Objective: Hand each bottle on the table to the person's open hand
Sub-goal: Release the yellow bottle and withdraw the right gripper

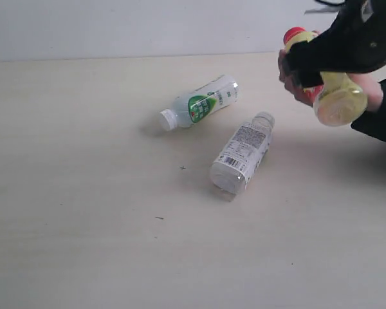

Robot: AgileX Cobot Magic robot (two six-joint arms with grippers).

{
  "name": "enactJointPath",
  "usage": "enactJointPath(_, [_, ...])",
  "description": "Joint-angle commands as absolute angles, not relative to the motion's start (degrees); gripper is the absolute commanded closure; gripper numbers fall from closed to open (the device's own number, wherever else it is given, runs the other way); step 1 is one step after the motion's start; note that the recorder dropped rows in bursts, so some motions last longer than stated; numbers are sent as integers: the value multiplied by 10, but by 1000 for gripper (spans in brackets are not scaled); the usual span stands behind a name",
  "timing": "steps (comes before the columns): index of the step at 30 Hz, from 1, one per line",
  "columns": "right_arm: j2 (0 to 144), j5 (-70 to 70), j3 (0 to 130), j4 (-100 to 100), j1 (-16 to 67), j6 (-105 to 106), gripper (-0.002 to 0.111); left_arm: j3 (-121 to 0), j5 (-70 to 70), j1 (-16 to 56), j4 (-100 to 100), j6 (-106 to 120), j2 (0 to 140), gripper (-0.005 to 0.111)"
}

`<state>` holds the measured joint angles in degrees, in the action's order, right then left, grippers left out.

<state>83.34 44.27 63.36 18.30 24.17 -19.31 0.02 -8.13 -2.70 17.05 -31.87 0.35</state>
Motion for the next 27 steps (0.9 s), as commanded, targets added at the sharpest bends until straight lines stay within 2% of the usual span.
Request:
enactJointPath(1, [743,418,638,158,240,-149,34,0,-80,-28,172,-319,0,107])
enactJointPath(3, [697,415,638,144,240,-124,47,0,-80,-28,172,-319,0,107])
enactJointPath(10, [537,395,583,47,240,0,108,0,-80,-28,172,-319,0,107])
enactJointPath(15, [427,282,426,44,240,80,108,0,-80,-28,172,-319,0,107])
enactJointPath(20, [346,146,277,34,240,75,108,0,-80,-28,172,-319,0,107])
enactJointPath(23, [320,78,232,-5,240,58,108,0,-80,-28,172,-319,0,107])
enactJointPath(27, [310,68,224,-15,240,58,108,0,-80,-28,172,-319,0,107])
